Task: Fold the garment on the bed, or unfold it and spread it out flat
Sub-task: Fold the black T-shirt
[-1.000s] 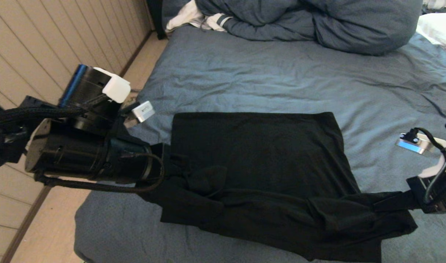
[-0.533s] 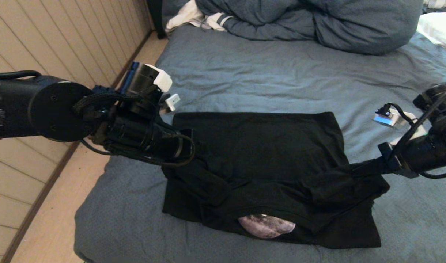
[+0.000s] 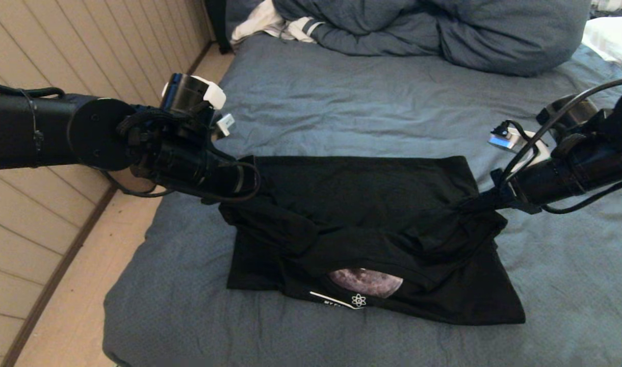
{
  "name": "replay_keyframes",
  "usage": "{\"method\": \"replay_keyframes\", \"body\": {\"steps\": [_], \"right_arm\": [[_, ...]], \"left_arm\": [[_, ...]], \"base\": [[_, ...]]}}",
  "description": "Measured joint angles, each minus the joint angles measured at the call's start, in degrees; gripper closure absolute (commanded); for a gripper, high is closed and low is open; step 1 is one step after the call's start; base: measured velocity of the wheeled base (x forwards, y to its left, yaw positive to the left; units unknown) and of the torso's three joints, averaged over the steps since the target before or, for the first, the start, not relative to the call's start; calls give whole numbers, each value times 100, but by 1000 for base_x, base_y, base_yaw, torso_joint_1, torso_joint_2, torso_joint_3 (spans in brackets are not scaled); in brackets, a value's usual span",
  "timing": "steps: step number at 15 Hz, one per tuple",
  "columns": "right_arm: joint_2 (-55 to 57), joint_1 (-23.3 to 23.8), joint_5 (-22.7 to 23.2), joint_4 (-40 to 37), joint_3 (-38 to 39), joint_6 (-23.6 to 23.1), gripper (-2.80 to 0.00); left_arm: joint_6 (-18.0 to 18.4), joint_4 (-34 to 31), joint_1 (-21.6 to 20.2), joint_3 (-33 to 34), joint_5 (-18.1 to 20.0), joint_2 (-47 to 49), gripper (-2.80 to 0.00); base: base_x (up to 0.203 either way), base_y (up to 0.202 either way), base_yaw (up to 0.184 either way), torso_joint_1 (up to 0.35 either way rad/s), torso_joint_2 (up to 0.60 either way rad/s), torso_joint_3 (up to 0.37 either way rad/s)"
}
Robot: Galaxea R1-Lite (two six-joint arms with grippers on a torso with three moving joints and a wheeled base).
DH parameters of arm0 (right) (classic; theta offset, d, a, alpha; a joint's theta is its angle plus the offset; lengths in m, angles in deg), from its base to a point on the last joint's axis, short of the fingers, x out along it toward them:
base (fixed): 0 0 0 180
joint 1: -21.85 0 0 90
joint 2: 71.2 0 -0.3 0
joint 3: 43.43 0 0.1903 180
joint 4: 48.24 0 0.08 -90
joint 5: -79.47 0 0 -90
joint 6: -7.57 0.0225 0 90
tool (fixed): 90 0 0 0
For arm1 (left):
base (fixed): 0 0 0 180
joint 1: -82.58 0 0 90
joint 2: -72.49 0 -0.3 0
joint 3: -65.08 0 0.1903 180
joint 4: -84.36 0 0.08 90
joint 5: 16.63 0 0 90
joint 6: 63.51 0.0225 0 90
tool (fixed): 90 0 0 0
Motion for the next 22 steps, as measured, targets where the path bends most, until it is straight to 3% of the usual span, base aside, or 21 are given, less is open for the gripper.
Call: {"method": "replay_keyframes", "body": {"steps": [6, 10, 16, 17, 18, 22], "right_arm": [[656, -149, -26, -10, -869, 100, 0], [1073, -259, -45, -18, -1489, 218, 0], [1357, -321, -52, 263, -1704, 276, 0], [1375, -321, -52, 301, -1706, 320, -280], [1384, -318, -55, 353, -1711, 408, -280], [1343, -321, -53, 415, -1711, 493, -280]], "left_arm": [[-6, 0, -86, -86, 183, 218, 0], [-6, -4, -210, -554, 190, 474, 0], [7, -7, -279, -1144, 187, 989, 0], [10, -2, -290, -1163, 189, 1036, 0], [20, -16, -298, -1163, 187, 1070, -280], [20, -41, -301, -1144, 190, 1001, -280]], "base": [[0, 0, 0, 0, 0, 0], [0, 0, 0, 0, 0, 0], [0, 0, 0, 0, 0, 0], [0, 0, 0, 0, 0, 0], [0, 0, 0, 0, 0, 0], [0, 0, 0, 0, 0, 0]]}}
